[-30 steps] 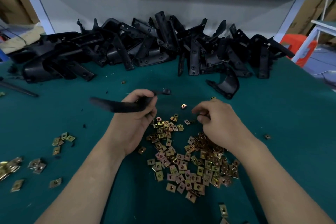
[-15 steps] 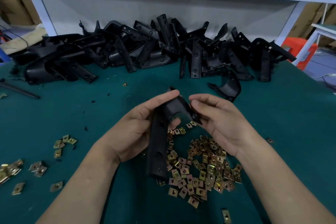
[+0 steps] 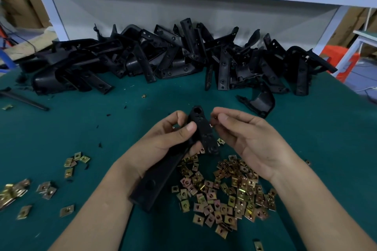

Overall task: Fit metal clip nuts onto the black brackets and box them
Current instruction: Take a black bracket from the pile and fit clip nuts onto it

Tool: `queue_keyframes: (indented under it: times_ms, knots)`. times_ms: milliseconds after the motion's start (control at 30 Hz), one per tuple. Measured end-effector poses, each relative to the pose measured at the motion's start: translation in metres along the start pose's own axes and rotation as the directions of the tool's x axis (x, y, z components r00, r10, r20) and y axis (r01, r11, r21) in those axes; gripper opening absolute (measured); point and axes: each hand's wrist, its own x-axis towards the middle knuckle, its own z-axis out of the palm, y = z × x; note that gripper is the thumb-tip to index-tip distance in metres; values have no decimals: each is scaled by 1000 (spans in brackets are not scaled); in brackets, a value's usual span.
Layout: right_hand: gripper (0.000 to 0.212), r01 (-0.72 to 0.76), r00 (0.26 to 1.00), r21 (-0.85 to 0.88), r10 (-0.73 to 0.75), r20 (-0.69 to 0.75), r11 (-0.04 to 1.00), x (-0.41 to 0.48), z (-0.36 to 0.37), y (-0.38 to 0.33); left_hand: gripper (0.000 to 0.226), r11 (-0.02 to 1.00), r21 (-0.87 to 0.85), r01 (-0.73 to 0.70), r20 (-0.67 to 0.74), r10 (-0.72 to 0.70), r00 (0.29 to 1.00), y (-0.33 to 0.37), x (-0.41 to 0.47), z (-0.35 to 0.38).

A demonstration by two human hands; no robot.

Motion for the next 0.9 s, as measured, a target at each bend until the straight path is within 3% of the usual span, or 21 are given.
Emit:
queue_keyframes:
  times_ms: [267,467,900]
  knots:
    - [29,-55,998,33,56,-34,998,-6,9,-2,34,998,63,-17,22,15,1000,1,1,2]
    - [14,-97,992,63,102,-71,993,-10,15,-2,34,999,21,-36,61,35,998,-2,2,6]
    - [31,-44,999,-15,44,-25,999,-12,15,-6,35,998,47,-48,45,46,998,-3,2,5]
